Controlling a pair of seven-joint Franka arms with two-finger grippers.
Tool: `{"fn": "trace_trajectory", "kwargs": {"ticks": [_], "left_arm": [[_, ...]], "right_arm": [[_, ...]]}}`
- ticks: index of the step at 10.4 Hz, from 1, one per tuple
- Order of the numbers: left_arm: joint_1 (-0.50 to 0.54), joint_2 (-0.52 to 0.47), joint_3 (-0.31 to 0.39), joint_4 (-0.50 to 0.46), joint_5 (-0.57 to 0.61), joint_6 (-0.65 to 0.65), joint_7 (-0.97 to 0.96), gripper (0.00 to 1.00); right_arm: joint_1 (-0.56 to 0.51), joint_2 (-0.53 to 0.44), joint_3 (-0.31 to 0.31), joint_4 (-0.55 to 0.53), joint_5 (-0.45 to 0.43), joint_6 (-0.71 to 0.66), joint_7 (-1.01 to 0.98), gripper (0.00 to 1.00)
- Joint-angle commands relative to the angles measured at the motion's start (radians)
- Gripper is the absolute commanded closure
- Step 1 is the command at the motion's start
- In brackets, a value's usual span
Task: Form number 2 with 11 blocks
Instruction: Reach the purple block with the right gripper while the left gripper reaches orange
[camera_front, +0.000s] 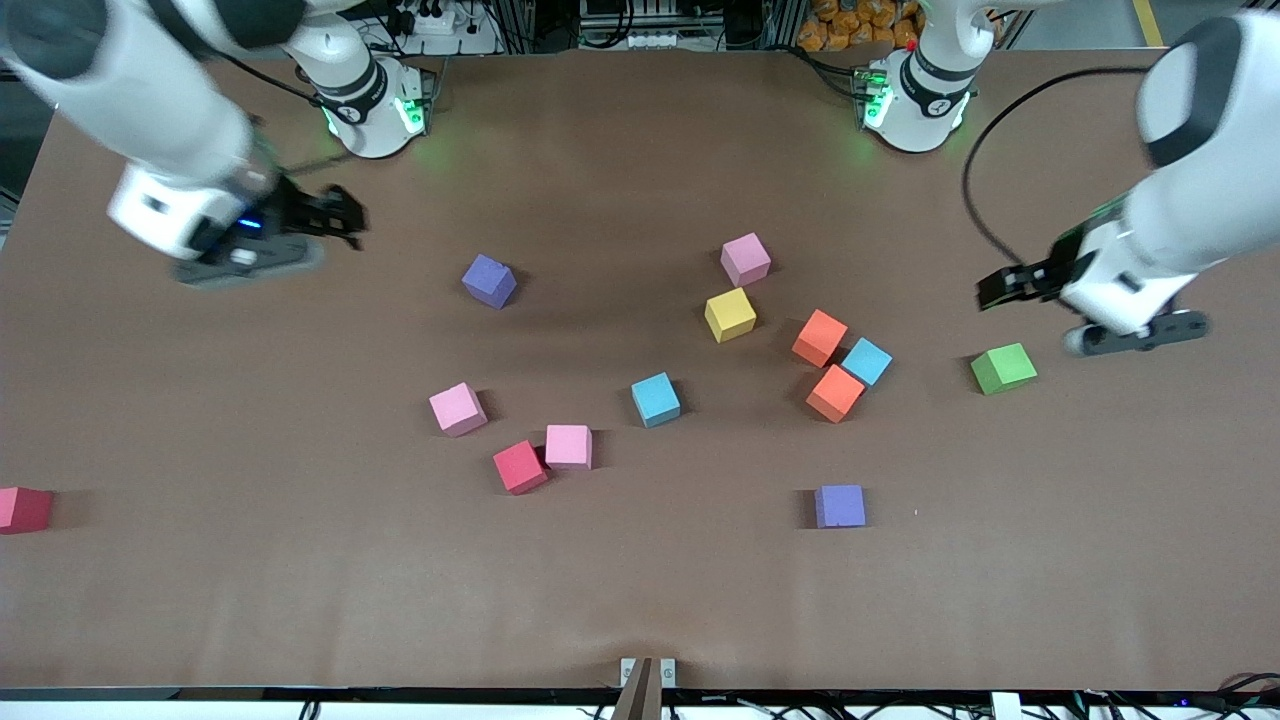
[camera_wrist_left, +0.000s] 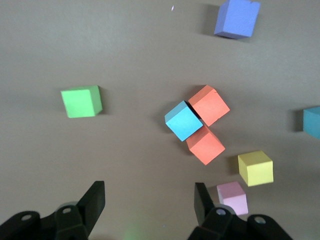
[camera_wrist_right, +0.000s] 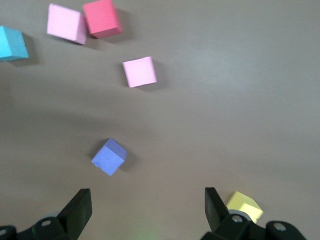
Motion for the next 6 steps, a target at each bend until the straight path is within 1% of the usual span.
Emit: {"fn": "trace_trajectory", "kwargs": {"ticks": [1,3,4,6], "left_arm": [[0.0,-0.055,-0.088,-0.166,-0.009,0.156,-0.213,0.19],[-0.002,-0.048,-0.166,-0.293,-0.004,0.315,-0.409,0.19],[-0.002,-0.036,-0.197,-0.333,-0.002,0.36,-0.5,0.19],[-0.013,0.036,-0.243,-0.341,0.02,0.382,-0.684,0.19]], "right_arm": [[0.068,0.031,-0.007,-0.105,-0.001,0.133,0.011,0.0],[0.125,0.032,-0.005,-0.22,-0.001,0.262,0.009,0.0],[0.148,0.049,-0.005,-0.253,-0.008,0.314,-0.017,0.0],[0.161,0.067,0.021,-0.287,-0.012,0.356,-0.09,0.0]]}}
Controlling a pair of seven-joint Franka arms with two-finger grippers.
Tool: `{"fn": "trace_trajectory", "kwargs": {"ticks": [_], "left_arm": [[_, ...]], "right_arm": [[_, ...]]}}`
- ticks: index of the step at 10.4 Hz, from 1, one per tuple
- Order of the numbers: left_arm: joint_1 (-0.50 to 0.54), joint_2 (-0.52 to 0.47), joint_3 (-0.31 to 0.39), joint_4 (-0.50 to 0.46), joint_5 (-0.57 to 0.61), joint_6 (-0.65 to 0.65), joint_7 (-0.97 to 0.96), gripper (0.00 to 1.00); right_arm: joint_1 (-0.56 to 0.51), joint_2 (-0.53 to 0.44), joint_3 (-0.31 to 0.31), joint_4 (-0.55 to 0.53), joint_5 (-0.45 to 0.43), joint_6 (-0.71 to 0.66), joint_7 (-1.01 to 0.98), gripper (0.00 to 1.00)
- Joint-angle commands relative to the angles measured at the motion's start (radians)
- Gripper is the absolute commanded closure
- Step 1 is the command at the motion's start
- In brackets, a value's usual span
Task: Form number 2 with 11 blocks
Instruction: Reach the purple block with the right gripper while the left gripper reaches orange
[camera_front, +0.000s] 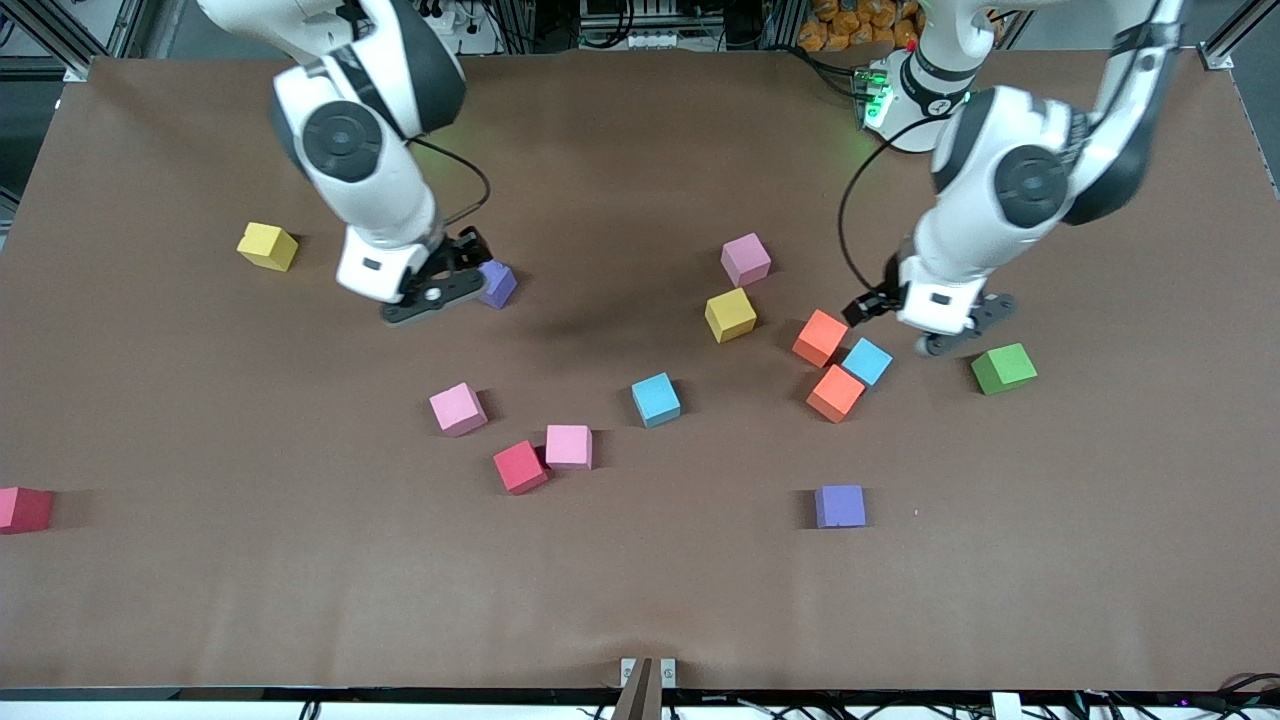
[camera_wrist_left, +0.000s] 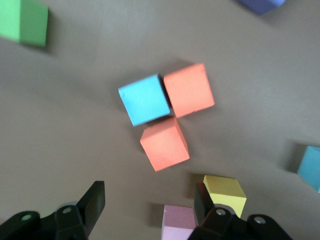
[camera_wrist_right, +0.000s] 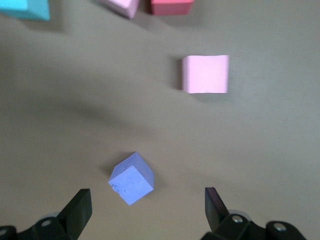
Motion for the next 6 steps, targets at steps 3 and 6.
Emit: {"fn": "trace_trajectory", "kwargs": {"ticks": [3,6], "left_arm": [[-0.045,0.181,-0.025,-0.013,0.122,0.138,-0.367,0.19],[-0.058,0.28,-0.022,-0.012,0.144,0.23,-0.514,0.19]], "right_arm": [[0.004,0.005,0.051,-0.192,-0.012,0.205,-0.179,0.0],[0.004,0.062,0.051,-0.23,-0.012,0.24,-0.383,0.0]]}}
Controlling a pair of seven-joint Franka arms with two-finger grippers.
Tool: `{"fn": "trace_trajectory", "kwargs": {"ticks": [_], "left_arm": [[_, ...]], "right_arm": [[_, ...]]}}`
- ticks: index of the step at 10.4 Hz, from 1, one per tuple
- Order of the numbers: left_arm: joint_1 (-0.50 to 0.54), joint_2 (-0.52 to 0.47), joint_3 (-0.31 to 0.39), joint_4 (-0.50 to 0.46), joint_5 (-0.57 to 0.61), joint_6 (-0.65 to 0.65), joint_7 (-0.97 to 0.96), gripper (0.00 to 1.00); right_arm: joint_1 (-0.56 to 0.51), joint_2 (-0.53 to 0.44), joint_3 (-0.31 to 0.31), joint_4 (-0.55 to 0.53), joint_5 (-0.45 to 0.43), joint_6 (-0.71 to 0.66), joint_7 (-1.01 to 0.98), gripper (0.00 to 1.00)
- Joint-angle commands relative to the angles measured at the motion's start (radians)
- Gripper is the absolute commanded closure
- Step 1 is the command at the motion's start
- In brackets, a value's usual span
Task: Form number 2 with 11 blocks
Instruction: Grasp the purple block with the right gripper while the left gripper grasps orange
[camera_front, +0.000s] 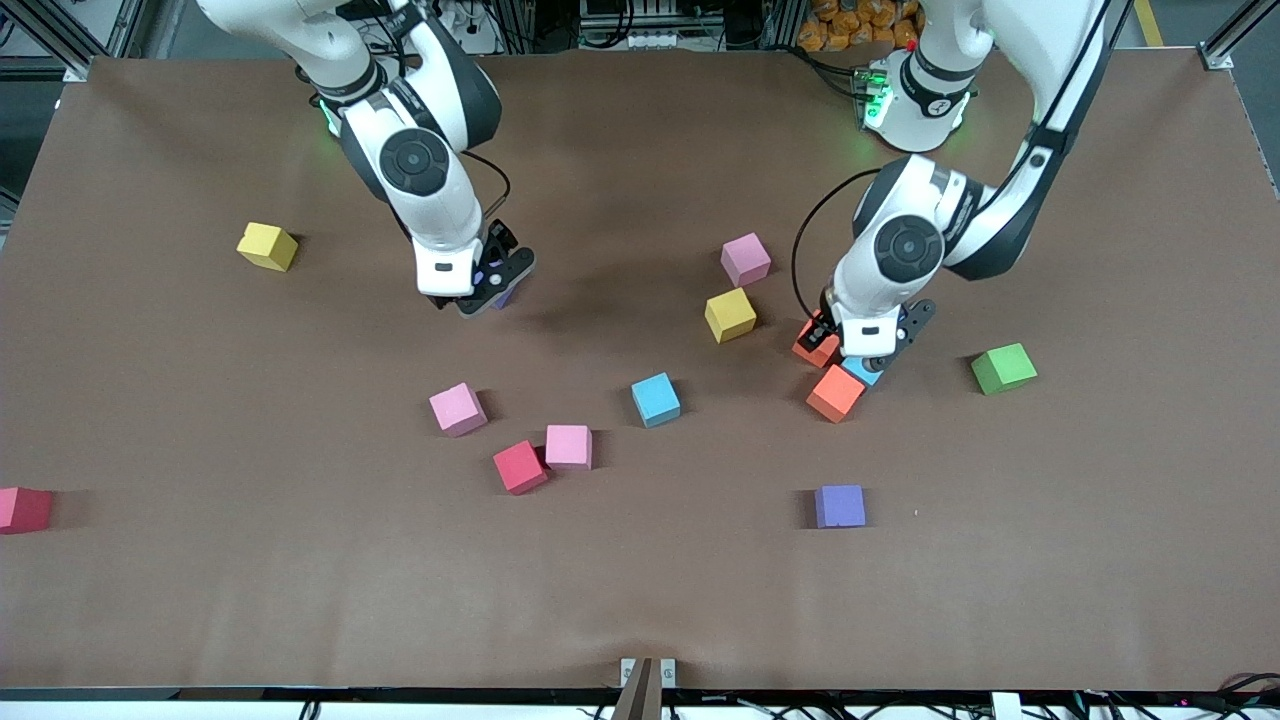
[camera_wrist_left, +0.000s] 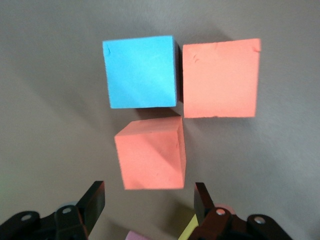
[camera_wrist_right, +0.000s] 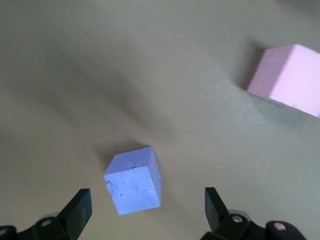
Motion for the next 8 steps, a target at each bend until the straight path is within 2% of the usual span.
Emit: {"fn": "trace_trajectory", "kwargs": {"ticks": [1,2,3,8], "left_arm": [[-0.008,0.075,-0.001,0.014,0.105,0.047,-0.157,0.19],[-0.001,0.095,-0.001,0.014,0.166,0.055,-0.221,0.19],[0.002,0.1,-0.001,0.011,0.179,0.061,-0.24,0.19],[0.005,0.098,-0.001,0.005,0.179,0.061,-0.243,0.19]], "right_arm": [[-0.002,0.056,0.003,-0.014,-0.009,0.028,-0.088,0.0],[-0.002,0.078,0.004,-0.022,-0.009,0.062,-0.176,0.0],[-0.01,0.089,0.004,-0.037,-0.008,0.094,-0.23,0.0],[-0.004,0.106,0.006,-0.077,-0.006,0.119,-0.229,0.0]]}}
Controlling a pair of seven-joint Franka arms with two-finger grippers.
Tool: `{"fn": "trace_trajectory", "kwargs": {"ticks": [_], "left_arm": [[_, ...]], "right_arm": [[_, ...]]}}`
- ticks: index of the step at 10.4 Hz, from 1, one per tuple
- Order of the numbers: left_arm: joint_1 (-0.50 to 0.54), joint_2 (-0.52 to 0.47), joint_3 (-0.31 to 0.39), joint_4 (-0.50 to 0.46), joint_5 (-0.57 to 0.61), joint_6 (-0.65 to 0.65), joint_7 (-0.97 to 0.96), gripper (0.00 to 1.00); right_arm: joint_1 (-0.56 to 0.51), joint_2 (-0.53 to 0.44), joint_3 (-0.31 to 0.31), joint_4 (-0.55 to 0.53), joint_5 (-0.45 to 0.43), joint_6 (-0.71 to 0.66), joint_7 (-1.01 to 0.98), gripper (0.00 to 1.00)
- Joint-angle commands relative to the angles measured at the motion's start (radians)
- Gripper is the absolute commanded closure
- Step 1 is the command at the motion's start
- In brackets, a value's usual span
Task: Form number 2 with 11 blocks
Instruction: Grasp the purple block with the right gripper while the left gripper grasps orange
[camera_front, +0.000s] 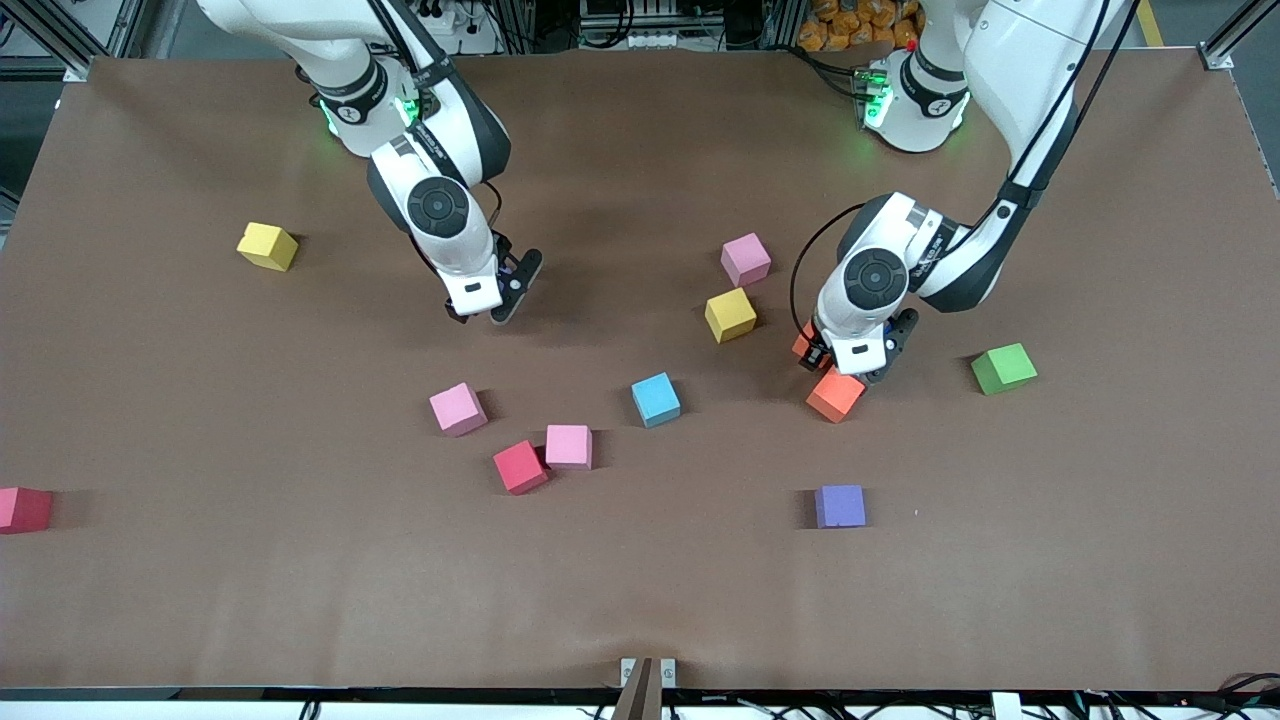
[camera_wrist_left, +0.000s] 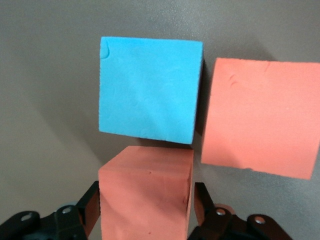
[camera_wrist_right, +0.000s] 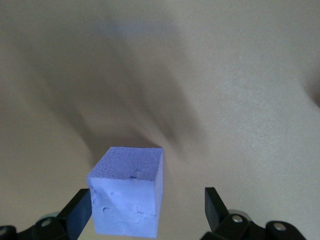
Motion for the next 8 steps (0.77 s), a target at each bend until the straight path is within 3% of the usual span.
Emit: {"fn": "trace_trajectory", "kwargs": {"ticks": [1,8], "left_arm": [[0.007,-0.004,-0.002,0.003,0.028,0.003,-0.032,0.19],[0.011,0.013,0.0,0.001,0.028,0.023,-0.032,0.2]], "right_arm": [[-0.003,-0.008,0.004,-0.026,-0.005,0.009,-0.014,0.0],[-0.003,-0.003,0.033,-0.06,0.005,0.004,-0.024,0.0]]}}
